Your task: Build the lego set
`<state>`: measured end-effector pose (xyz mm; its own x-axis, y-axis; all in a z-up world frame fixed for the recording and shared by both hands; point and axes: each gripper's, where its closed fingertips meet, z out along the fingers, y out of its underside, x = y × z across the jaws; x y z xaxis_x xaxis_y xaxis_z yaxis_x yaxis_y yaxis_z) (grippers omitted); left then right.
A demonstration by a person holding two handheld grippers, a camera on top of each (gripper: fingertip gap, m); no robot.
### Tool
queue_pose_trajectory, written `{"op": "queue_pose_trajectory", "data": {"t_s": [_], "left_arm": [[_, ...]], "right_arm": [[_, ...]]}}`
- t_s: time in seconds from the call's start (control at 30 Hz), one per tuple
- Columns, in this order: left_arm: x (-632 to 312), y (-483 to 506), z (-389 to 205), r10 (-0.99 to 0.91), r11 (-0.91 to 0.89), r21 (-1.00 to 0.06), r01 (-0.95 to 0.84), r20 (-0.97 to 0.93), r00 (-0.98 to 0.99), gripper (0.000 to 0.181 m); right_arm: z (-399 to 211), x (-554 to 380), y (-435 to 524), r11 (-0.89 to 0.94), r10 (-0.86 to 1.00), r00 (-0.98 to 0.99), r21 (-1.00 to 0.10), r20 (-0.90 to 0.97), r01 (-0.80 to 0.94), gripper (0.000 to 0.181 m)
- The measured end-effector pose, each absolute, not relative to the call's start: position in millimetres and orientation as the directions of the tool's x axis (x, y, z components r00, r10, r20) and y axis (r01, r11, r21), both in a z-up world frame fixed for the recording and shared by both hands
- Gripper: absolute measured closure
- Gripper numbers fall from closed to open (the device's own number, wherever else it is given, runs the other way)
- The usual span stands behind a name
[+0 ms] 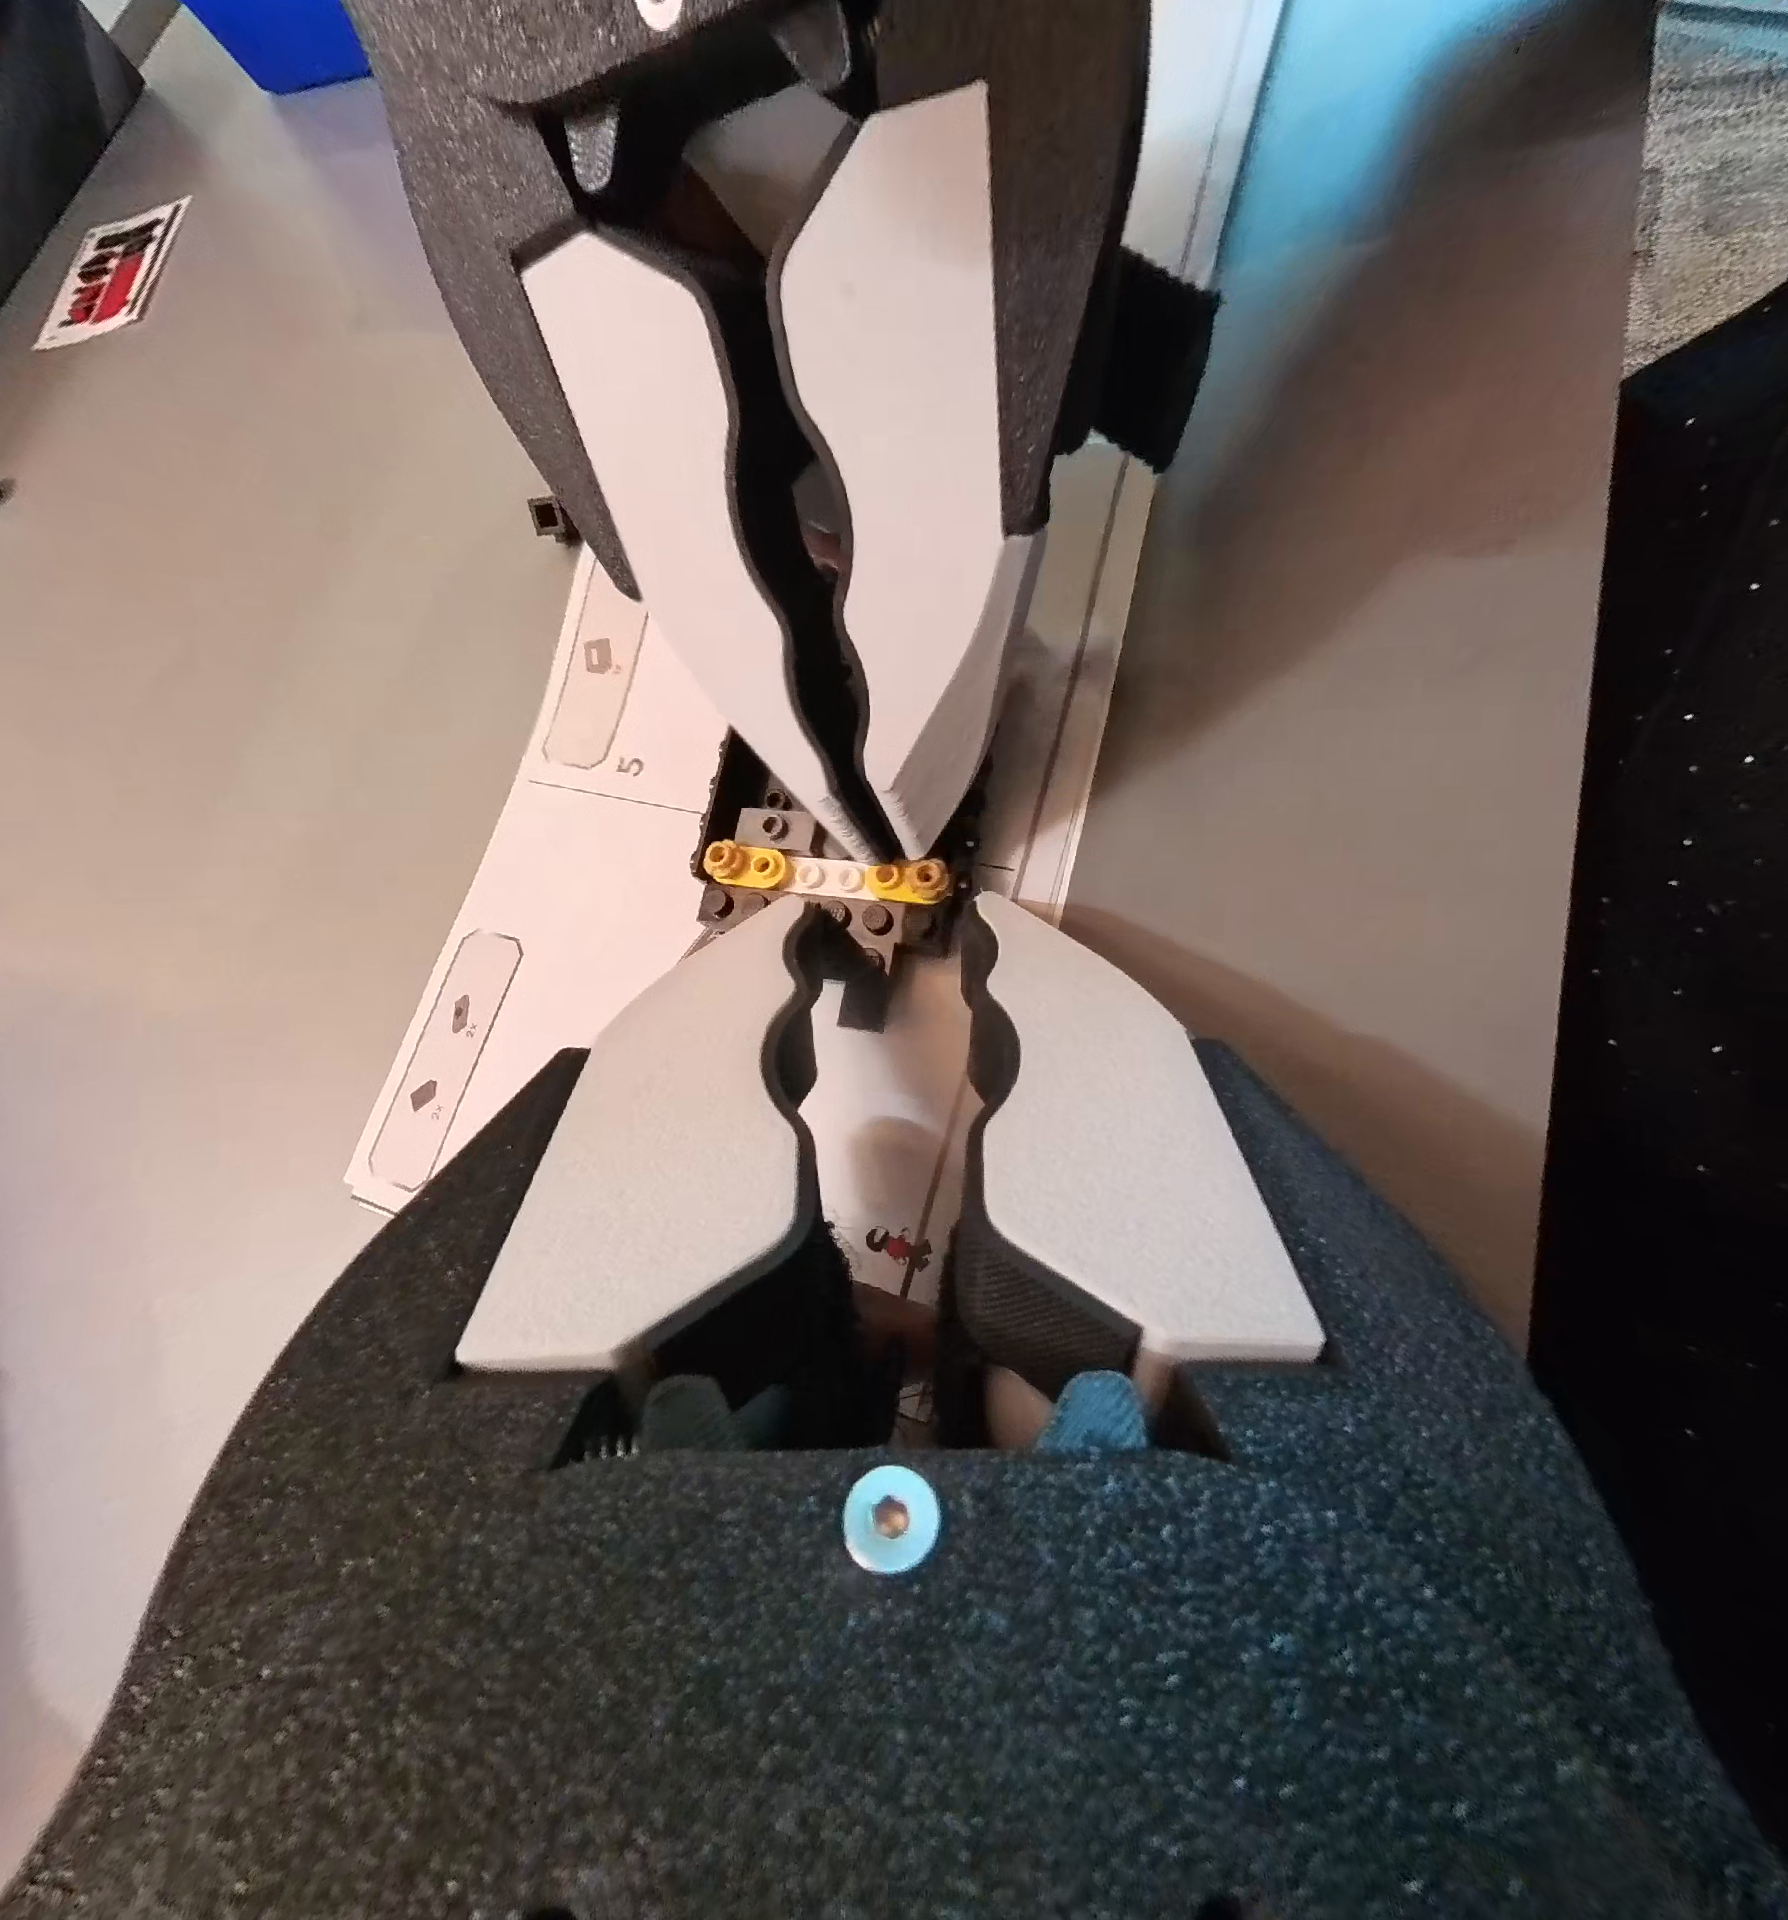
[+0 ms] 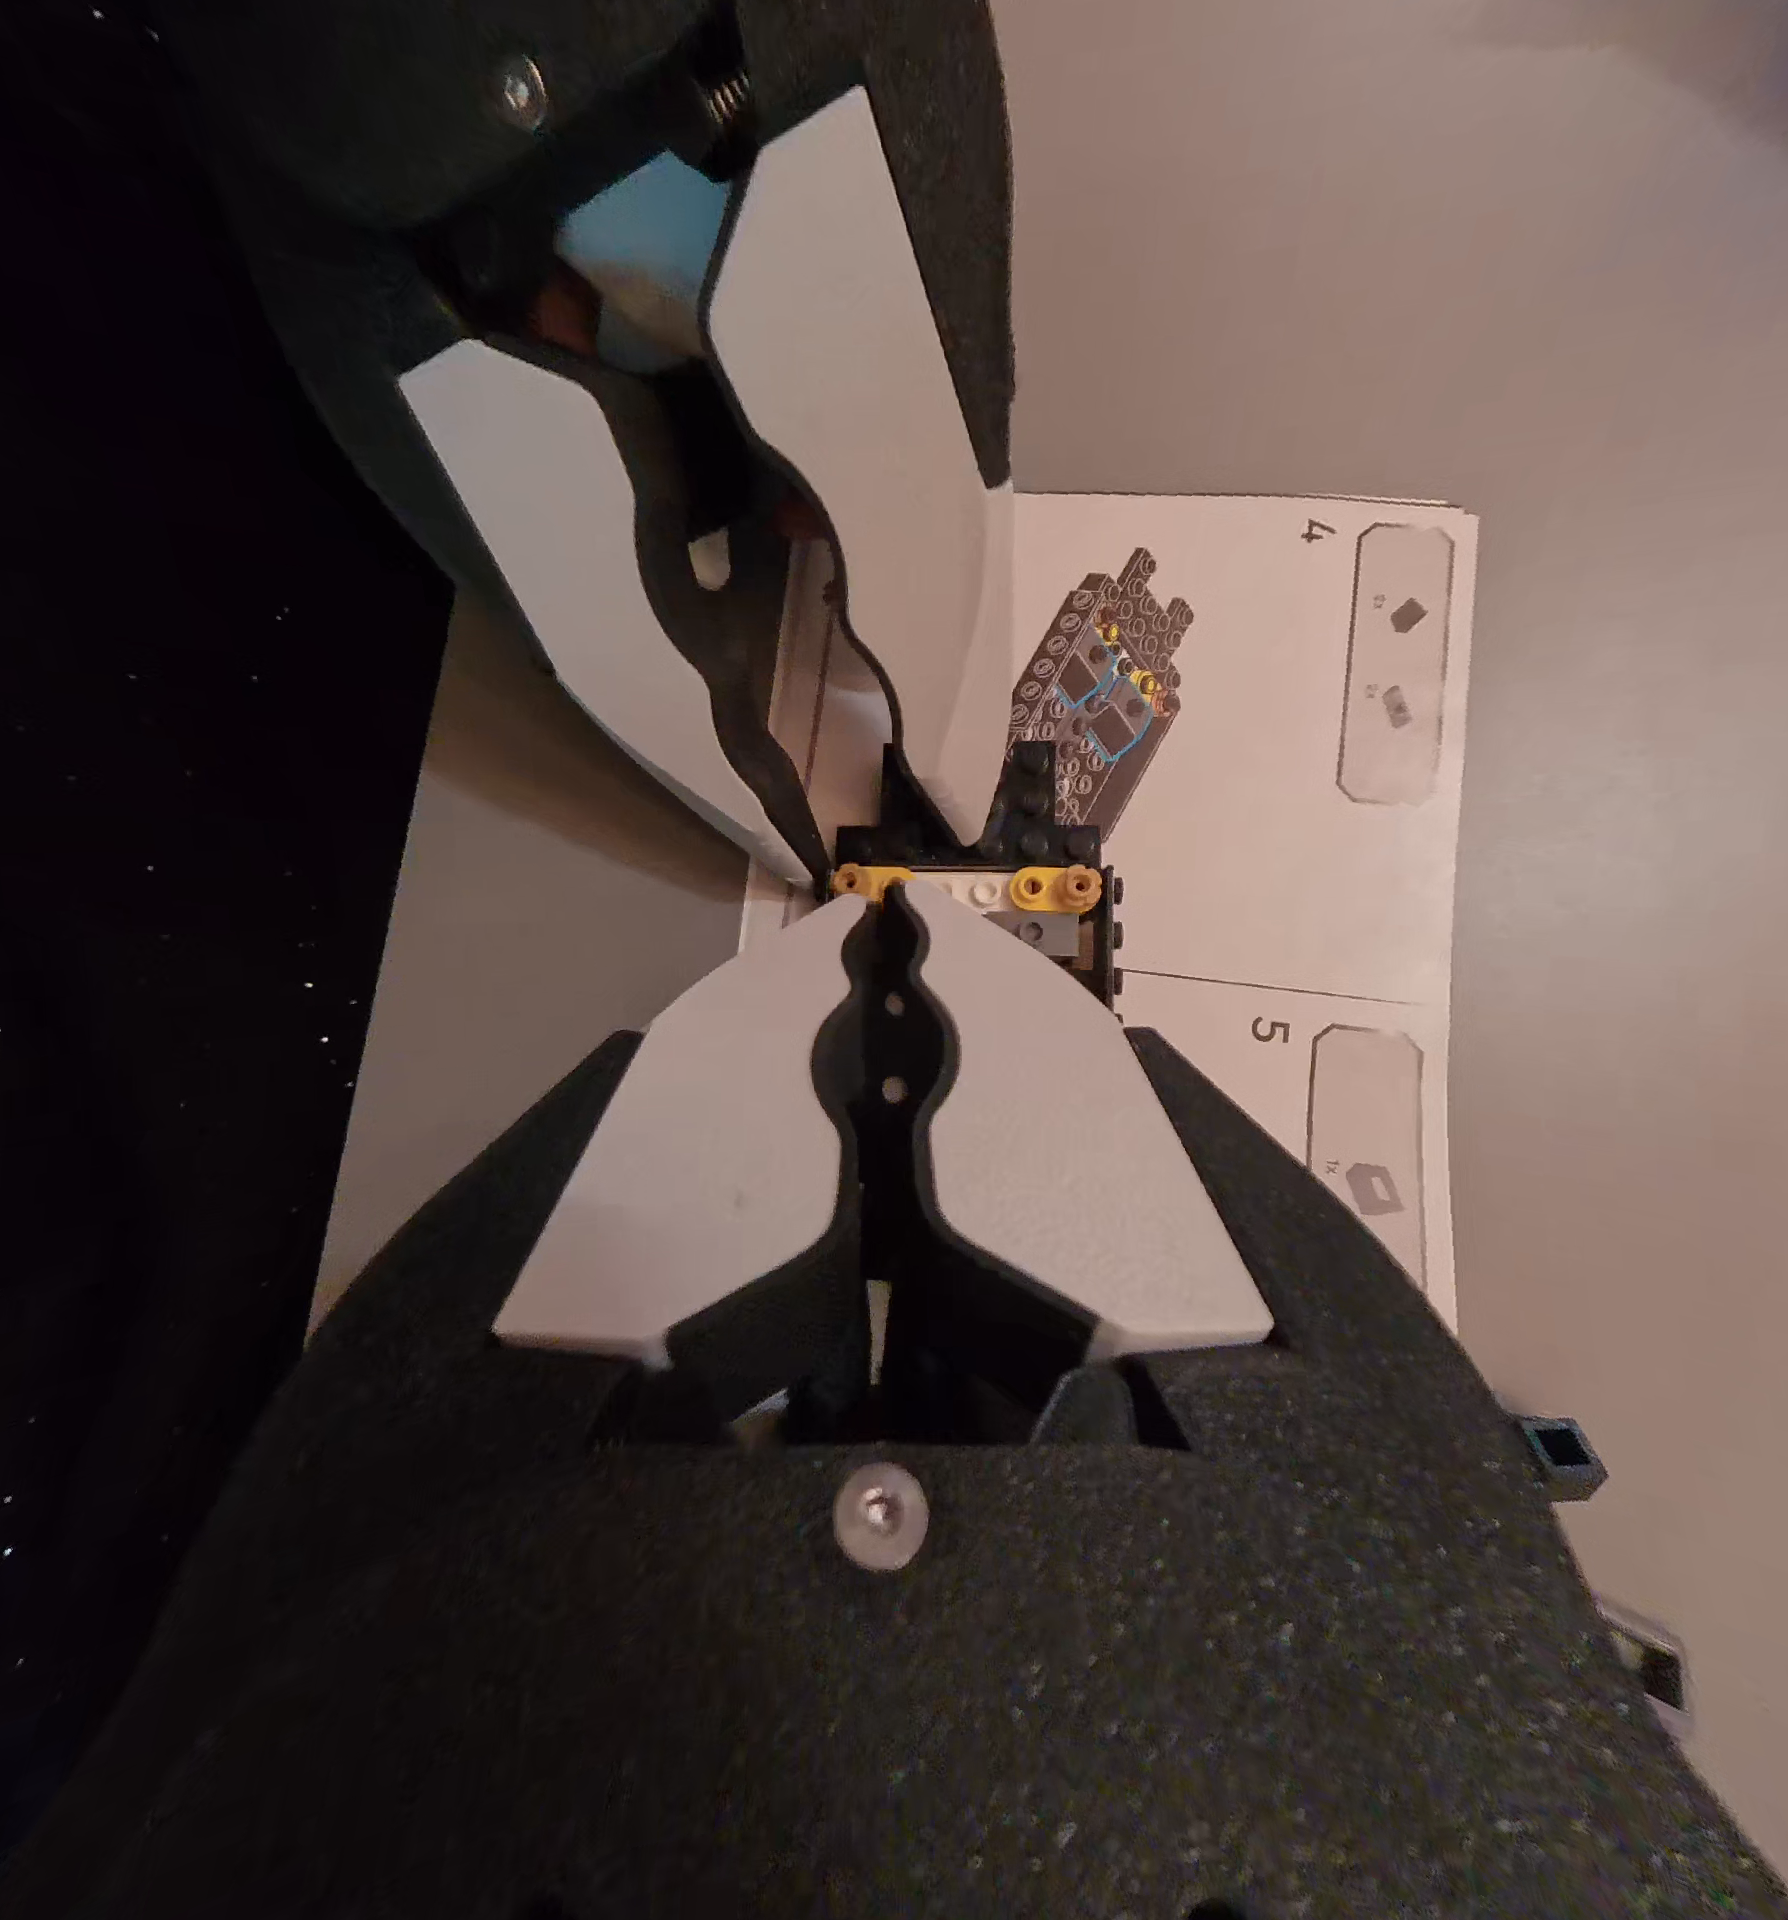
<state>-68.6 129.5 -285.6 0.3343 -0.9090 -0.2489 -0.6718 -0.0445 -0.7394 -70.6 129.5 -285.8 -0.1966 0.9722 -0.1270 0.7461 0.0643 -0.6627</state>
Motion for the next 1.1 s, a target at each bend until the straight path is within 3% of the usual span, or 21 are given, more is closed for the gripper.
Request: {"op": "queue_pose_trajectory", "data": {"t_s": [0.43,0.8,1.1], "left_arm": [[-68.5,129.4,-285.8,-0.91,-0.045,-0.739,-0.672,-0.248,0.333,0.156],[-68.5,129.4,-285.9,-0.91,-0.046,-0.74,-0.671,-0.246,0.333,0.156],[-68.5,129.4,-286.0,-0.91,-0.045,-0.739,-0.672,-0.247,0.333,0.156]], "right_arm": [[-285.7,-70.1,129.4,0.035,0.965,-0.196,-0.659,-0.172,0.751,0.18],[-286.2,-67.8,128.5,0.132,0.964,-0.228,-0.504,-0.134,0.853,0.179],[-283.1,-66.1,126.8,0.16,0.961,-0.257,-0.549,-0.105,0.821,0.178]]}}
